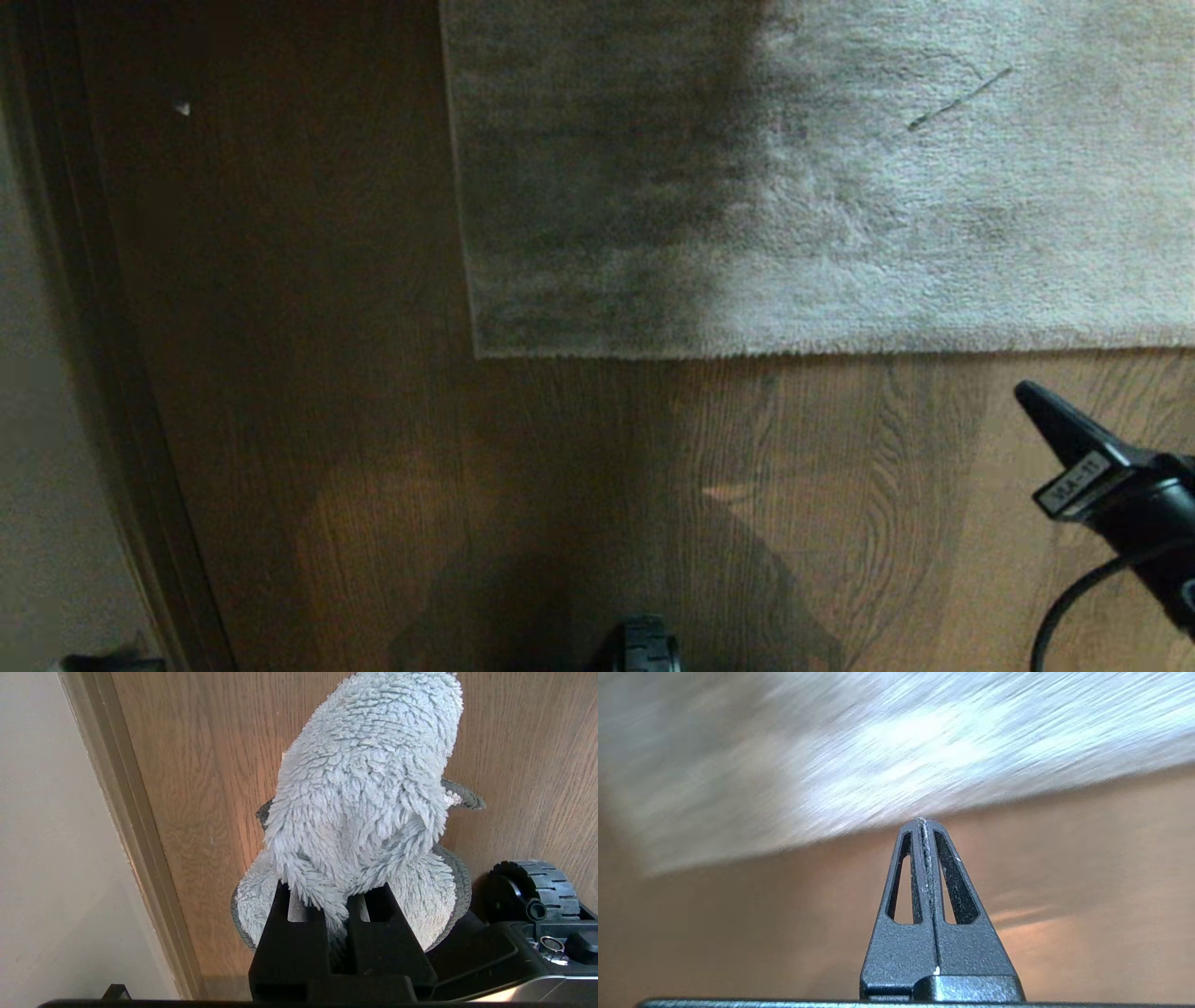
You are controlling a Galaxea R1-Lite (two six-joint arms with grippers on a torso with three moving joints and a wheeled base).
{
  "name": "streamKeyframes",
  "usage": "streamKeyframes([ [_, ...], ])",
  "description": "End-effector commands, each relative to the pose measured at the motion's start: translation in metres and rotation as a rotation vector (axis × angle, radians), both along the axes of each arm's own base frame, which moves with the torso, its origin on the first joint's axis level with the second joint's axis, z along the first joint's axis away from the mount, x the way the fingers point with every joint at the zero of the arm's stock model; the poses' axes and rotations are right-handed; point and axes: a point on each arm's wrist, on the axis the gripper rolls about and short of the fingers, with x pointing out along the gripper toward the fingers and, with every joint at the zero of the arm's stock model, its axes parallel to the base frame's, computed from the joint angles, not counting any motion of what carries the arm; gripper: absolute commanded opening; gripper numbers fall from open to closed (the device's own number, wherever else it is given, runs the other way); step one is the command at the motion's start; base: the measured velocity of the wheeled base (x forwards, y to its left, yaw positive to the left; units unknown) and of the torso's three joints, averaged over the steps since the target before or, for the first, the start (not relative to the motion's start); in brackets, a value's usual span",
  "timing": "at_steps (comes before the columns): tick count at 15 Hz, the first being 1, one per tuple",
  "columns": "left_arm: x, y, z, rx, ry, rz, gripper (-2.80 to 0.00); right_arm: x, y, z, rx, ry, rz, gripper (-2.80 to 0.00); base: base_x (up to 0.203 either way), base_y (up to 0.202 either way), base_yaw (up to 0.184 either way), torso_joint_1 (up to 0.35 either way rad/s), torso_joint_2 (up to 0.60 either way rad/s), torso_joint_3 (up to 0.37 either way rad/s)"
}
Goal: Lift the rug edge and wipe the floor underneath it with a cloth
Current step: Put down the rag
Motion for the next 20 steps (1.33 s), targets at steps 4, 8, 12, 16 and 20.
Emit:
streamKeyframes([
  [4, 0.0, 0.0, 0.0, 0.0, 0.001, 0.0, -2.8, -0.004, -0.04, 0.013, -0.013, -0.097, -0.277, -2.8, 0.0, 0.0, 0.0, 0.0, 0.0, 0.0],
  [8, 0.0, 0.0, 0.0, 0.0, 0.0, 0.0, -2.8, -0.008, -0.05, 0.015, -0.016, -0.105, -0.347, -2.8, 0.0, 0.0, 0.0, 0.0, 0.0, 0.0],
  [12, 0.0, 0.0, 0.0, 0.0, 0.0, 0.0, -2.8, -0.01, -0.052, 0.015, -0.029, -0.096, -0.359, -2.8, 0.0, 0.0, 0.0, 0.0, 0.0, 0.0],
  [16, 0.0, 0.0, 0.0, 0.0, -0.001, 0.0, -2.8, -0.01, -0.052, 0.013, -0.035, -0.076, -0.355, -2.8, 0.0, 0.0, 0.0, 0.0, 0.0, 0.0],
  [20, 0.0, 0.0, 0.0, 0.0, 0.0, 0.0, -2.8, -0.01, -0.052, 0.009, -0.038, -0.039, -0.349, -2.8, 0.0, 0.0, 0.0, 0.0, 0.0, 0.0],
])
